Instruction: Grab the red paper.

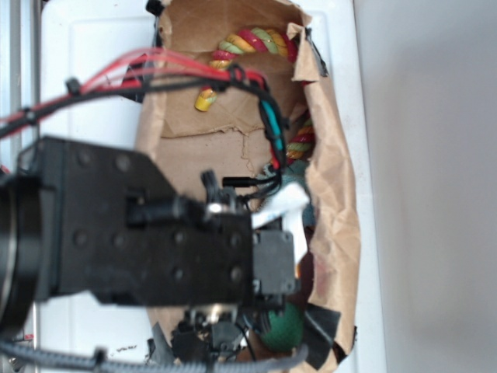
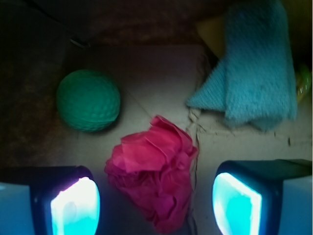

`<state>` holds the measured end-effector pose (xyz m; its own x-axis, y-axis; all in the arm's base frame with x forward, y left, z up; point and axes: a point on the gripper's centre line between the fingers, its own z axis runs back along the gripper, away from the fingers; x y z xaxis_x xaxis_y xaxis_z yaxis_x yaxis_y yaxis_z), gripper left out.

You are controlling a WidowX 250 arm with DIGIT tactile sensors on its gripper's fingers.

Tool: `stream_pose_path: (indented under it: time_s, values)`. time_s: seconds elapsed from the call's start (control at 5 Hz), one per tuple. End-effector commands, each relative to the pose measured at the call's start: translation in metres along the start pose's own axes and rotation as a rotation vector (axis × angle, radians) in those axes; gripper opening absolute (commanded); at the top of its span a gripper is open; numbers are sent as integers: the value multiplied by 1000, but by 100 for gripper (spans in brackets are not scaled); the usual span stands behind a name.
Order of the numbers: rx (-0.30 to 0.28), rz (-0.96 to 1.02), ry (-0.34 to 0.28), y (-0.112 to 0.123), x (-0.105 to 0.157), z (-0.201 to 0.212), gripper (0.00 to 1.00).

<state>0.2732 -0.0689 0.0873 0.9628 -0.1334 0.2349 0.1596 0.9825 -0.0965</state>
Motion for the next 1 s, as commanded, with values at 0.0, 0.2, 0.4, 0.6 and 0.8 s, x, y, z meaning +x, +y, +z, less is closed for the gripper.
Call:
stream_pose_path:
  time_s: [0.0,0.2,0.4,0.6,0.8]
  values:
    - [-24,-85,-4,-15,3,-17,100]
    - [-30,-82,20,-19,3,-26,100]
    - [-21,-77,48,-21,7,-38,100]
    - [-28,-61,69,-19,7,-40,100]
    - [-32,-28,48,-16,5,-37,0]
